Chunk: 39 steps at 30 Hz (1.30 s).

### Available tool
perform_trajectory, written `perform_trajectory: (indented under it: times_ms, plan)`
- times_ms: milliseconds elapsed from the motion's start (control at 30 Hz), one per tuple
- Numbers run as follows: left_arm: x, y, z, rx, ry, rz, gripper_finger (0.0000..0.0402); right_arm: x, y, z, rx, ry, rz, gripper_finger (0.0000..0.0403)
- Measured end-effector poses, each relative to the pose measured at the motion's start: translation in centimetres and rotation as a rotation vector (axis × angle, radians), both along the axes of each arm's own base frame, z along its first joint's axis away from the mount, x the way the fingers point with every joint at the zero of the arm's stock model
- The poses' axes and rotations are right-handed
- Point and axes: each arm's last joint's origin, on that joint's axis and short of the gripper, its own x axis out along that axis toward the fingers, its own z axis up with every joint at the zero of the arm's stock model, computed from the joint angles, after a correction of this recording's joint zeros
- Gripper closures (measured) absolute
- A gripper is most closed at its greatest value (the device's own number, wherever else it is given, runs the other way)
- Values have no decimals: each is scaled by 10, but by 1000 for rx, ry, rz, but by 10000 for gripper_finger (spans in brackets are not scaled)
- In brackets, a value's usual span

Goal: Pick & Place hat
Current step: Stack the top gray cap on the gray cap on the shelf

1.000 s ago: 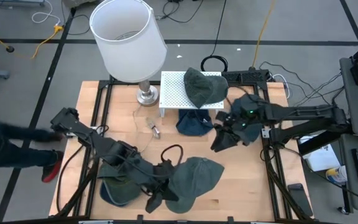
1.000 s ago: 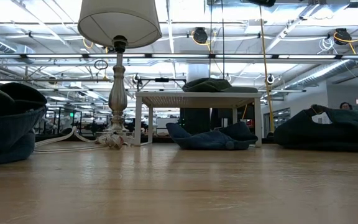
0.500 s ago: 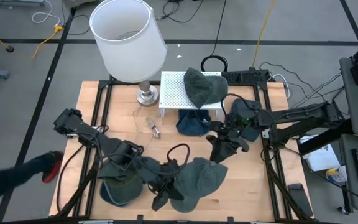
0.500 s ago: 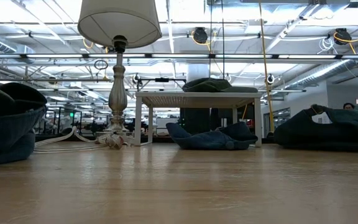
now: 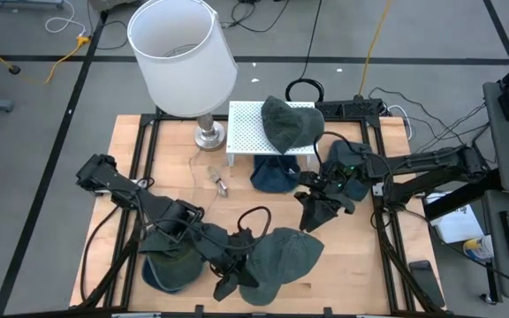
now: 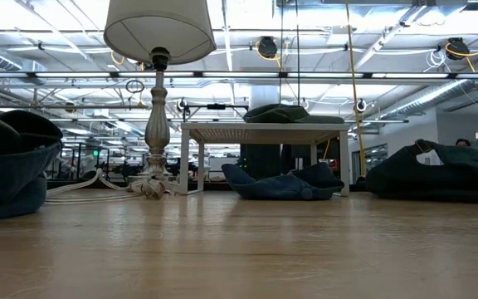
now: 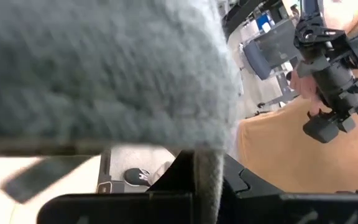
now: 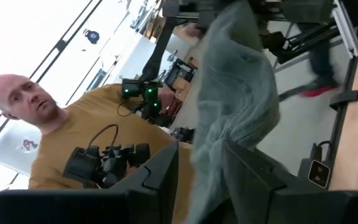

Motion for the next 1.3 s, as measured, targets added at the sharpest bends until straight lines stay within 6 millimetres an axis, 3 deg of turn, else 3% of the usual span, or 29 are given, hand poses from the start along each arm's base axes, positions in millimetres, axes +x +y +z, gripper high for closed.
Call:
perform_trajectory:
  times_ms: [500,1033,1300]
  plan:
    - [-4,-7,0,-6,0,-43,394,1,-9,-9,-15,90,-57,289]
    - [8,17,-1,24,-6,-15,394,0,2,-8,-17,85,-18,289]
    - [7,16,0,27,-22,-48,394,-1,2,-10,11,145,11,289]
